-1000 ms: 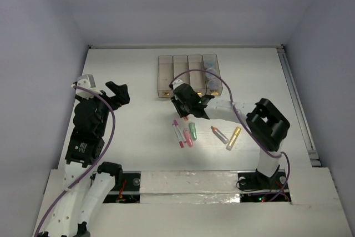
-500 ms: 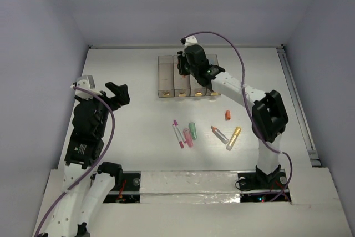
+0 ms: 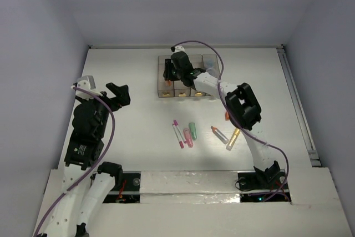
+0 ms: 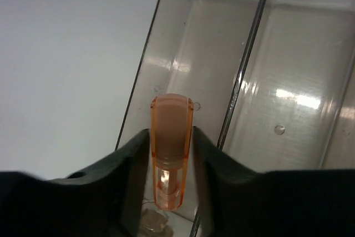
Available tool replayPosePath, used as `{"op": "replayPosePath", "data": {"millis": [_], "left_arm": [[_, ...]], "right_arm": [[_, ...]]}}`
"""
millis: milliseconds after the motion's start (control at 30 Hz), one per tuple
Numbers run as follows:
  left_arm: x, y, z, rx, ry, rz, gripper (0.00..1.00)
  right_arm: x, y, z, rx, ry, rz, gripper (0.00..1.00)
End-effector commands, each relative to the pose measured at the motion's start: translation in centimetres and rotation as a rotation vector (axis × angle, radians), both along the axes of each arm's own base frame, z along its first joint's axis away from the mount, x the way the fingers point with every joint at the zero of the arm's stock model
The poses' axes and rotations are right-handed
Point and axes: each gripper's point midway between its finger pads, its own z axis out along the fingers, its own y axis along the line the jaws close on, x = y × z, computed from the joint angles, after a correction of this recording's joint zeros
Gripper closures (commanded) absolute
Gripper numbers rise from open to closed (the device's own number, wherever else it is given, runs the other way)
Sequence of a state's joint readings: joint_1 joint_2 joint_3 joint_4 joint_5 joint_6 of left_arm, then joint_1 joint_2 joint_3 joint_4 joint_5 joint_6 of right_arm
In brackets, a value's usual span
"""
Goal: Sort the stationery into containers
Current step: Place the stationery in the storage box, then pick up the stationery from the center of the board.
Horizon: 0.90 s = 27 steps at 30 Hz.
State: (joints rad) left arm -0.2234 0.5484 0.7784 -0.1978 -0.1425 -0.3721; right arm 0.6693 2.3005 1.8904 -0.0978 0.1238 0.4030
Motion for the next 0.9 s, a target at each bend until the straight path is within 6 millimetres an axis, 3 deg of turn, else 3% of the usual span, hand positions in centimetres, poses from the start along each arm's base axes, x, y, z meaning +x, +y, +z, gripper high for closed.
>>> {"op": "replayPosePath", "data": {"millis": [0,67,200,233,267,333,367,400,500,567,633,667,733,767,867], "left_arm": [[0.1,0.0,1.2,0.004,-0.056,0.000,0.01],[0.2,-0.1,1.1,0.005,-0.052,-0.005,0.01],[0.1,-0.1,1.1,0.005,-0.056,-0.006,0.01],[0.1,-0.1,1.2,0.005,-0.056,-0.005,0.01],[0.3,-0.1,1.0,0.008,-0.050,-0.003,0.01],[0.4,-0.3,0.8,0.009,-0.044,-0.014,0.01],[0.4,-0.4,0.8,0.008,-0.044,-0.019,0.01],[0.3,-0.4,0.8,0.008,-0.047,-0.019,0.01],[0.4,-0.3,1.0,0.009,-0.050,-0.017,0.01],[0.5,-0.5,0.7,0.012,-0.041,-0.025,0.01],[0.5,-0.6,0.8,0.010,-0.046,-0.033,0.01],[0.5,-0.6,0.9,0.008,-0.048,-0.031,0.01],[0.6,-0.5,1.0,0.010,-0.049,-0.026,0.01],[0.7,-0.6,0.8,0.010,-0.043,-0.028,0.01],[0.6,-0.7,0.7,0.011,-0.043,-0.034,0.01]], "right_arm": [[1.2,1.1,4.1,0.098,-0.066,-0.034,0.50],[1.4,0.5,4.6,0.091,-0.075,-0.038,0.22],[0.4,-0.6,7.3,0.102,-0.119,-0.036,0.20],[0.0,-1.0,8.0,0.105,-0.133,-0.039,0.23],[-0.2,-1.4,9.4,0.117,-0.170,-0.040,0.48],[-2.6,-3.6,10.5,0.114,-0.176,-0.054,0.93],[-3.5,-4.2,11.1,0.136,-0.188,-0.055,1.00],[-5.9,-5.9,10.3,0.129,-0.164,-0.052,1.00],[-10.1,-7.7,8.4,0.139,-0.105,-0.026,1.00],[-14.5,-8.9,5.4,0.081,-0.022,0.019,1.00],[-17.3,-9.5,3.2,0.021,0.029,0.054,0.99],[-20.0,-10.0,1.0,-0.039,0.090,0.088,0.89],[-22.2,-10.7,-0.9,-0.105,0.146,0.101,0.68],[-23.7,-11.5,-2.4,-0.148,0.196,0.093,0.46],[-25.6,-11.7,-4.0,-0.193,0.233,0.112,0.30]]}}
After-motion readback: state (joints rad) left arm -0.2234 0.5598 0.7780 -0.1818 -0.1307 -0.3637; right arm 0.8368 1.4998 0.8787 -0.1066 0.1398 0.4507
